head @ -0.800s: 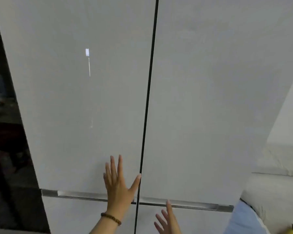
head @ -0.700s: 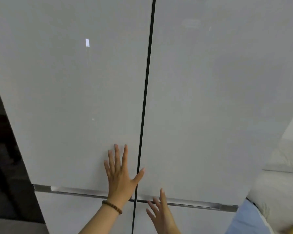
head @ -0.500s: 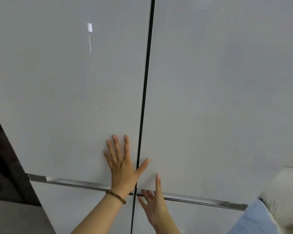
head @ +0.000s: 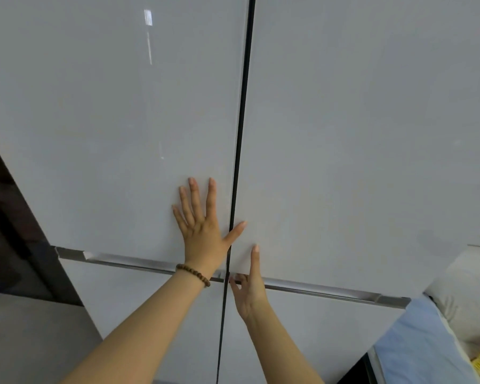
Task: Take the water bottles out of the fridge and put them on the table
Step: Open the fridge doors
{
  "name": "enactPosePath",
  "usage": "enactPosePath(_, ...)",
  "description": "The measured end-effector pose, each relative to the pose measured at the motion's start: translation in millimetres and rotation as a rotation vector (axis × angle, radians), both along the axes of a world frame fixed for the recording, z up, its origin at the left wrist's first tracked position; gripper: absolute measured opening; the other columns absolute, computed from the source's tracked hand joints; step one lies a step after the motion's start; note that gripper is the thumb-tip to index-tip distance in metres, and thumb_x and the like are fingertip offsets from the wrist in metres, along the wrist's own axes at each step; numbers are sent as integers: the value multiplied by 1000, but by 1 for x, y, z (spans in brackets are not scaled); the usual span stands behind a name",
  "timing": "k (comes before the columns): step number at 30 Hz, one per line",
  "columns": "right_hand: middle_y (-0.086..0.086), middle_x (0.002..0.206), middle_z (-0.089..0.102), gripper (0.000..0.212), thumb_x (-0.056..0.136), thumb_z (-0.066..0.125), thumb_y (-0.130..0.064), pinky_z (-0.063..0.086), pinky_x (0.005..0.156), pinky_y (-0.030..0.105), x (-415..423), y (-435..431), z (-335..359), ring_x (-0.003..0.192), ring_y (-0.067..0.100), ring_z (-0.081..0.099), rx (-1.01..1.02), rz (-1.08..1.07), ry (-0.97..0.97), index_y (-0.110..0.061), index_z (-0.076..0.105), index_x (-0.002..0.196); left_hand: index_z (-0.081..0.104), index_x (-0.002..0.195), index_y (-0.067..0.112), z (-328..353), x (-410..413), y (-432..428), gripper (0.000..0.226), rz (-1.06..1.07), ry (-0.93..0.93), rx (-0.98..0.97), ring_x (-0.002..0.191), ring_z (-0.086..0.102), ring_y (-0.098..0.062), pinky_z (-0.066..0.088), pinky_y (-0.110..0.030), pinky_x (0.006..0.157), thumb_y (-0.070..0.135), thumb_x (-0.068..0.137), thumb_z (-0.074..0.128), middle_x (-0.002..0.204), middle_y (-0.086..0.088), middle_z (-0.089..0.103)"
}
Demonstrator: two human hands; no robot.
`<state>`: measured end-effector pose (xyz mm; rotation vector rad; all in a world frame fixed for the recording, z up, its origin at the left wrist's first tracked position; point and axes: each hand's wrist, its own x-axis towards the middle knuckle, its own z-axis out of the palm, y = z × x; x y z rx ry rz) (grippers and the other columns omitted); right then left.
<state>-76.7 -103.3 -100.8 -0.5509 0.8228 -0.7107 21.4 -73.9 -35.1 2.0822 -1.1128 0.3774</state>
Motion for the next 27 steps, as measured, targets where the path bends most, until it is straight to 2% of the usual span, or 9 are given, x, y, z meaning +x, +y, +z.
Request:
enactPosePath(5, -4, 135, 48, 85, 66, 59, -67, 41, 92, 32, -13, 24, 6, 117, 15, 44, -34, -17, 11, -26, 38, 138, -24, 140, 36, 19, -9, 16, 111, -80, 84, 69, 135, -34, -18, -7, -48, 113, 80, 66, 45, 148, 1, -35)
enactPosePath(10, 2, 121, 51, 76, 74, 56, -64, 41, 96, 42, -60, 78, 14, 114, 21, 47, 2, 3, 56, -29, 33, 137, -17, 143, 36, 39, -34, 56, 125, -407, 346, 86, 144, -11, -13, 2, -46, 118, 90, 48, 45, 156, 8, -17)
enactPosePath(12, 8, 132, 48, 79, 77, 56, -60, 39, 101, 44, -83, 104, 21, 123, 27, 45, 30, -19, 77, -25, 27, 142, -10, 144, 38, 52, -54, 79, 123, -558, 567, 37, 143, 2, -10, 11, -38, 116, 87, 48, 50, 156, 14, -5)
enactPosePath(14, 10, 153, 26, 95, 76, 60, -59, 27, 112, 46, -107, 130, 34, 139, 29, 29, 20, -100, 184, -24, 10, 148, -1, 145, 39, 72, -79, 99, 115, -651, 679, -32, 141, 15, -9, 19, -30, 109, 84, 53, 51, 155, 15, 9)
enactPosePath(18, -7, 158, 10, 96, 75, 63, -55, 20, 113, 40, -156, 175, 84, 145, 17, 16, -410, -325, 366, -34, 3, 147, 24, 144, 31, 107, -123, 134, 95, -735, 742, -10, 135, 33, -16, 27, -35, 110, 85, 66, 28, 147, 6, 37)
enactPosePath(20, -12, 157, 11, 94, 70, 60, -58, 20, 112, 32, -179, 192, 117, 145, 11, 13, -660, -363, 357, -39, 7, 145, 28, 143, 30, 118, -146, 152, 89, -735, 749, 68, 137, 32, -21, 24, -46, 113, 81, 72, 12, 148, 2, 37)
enactPosePath(22, -16, 156, 14, 91, 70, 59, -58, 19, 108, 23, -199, 206, 151, 143, 5, 15, -829, -402, 360, -39, 12, 145, 27, 144, 28, 122, -168, 168, 76, -737, 763, 103, 136, 35, -24, 24, -47, 113, 69, 82, 10, 149, 0, 35)
enactPosePath(25, -19, 153, 20, 87, 71, 60, -56, 19, 108, 20, -231, 218, 192, 140, -1, 20, -992, -450, 373, -37, 18, 145, 34, 140, 20, 133, -199, 188, 63, -788, 746, 93, 131, 41, -21, 32, -30, 104, 56, 90, 19, 143, -2, 42)
enactPosePath(27, -20, 152, 24, 85, 72, 61, -53, 20, 112, 21, -253, 223, 212, 139, -3, 23, -1048, -472, 381, -35, 21, 145, 46, 121, 24, 144, -217, 194, 47, -836, 678, 17, 126, 45, -15, 32, -15, 91, 53, 89, 27, 127, 3, 54)
